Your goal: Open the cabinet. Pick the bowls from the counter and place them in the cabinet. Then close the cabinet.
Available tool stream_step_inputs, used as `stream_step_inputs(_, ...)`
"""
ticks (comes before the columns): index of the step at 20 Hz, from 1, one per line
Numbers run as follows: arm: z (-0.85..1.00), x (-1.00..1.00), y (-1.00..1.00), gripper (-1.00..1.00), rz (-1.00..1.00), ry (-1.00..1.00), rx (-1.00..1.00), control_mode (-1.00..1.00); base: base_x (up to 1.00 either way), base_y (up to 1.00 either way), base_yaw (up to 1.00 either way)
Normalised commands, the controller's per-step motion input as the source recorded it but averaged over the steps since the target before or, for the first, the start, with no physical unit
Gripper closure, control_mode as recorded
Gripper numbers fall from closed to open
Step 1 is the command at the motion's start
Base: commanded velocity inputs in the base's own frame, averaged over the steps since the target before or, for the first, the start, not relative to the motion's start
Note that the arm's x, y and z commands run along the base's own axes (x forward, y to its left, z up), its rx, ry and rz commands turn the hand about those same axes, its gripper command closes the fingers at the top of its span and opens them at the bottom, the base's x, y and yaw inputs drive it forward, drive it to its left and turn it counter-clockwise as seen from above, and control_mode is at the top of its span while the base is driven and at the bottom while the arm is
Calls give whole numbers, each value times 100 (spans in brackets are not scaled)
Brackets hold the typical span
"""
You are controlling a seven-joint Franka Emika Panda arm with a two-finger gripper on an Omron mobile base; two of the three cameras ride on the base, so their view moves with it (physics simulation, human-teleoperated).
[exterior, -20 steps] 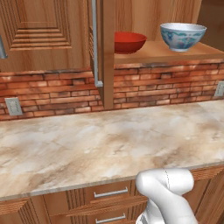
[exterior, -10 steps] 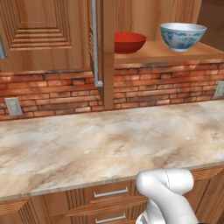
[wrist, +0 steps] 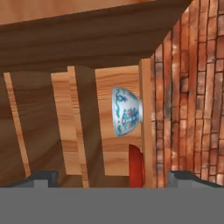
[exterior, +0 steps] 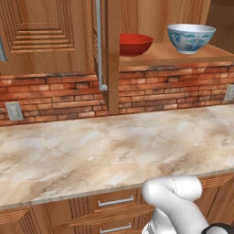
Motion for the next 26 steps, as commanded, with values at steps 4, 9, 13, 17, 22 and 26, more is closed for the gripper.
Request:
stream_step_inputs(4, 0, -24, -57, -100, -1, -1, 7, -100, 0, 0, 0)
stream_step_inputs(9, 6, -32, -43, -100, -5, 8, 7, -100, 0, 0, 0)
stream_step_inputs(13, 1, -30, -51, -100, -5, 7, 5, -100, 0, 0, 0)
stream_step_inputs(17, 0, -9, -55, -100, -6, 7, 3, -100, 0, 0, 0)
stream_step_inputs(22, -2, 8, -62, -100, -3, 6, 0, -100, 0, 0, 0)
stream_step_inputs(26, -14, 17, -66, -100, 0, 0, 0, -100, 0, 0, 0)
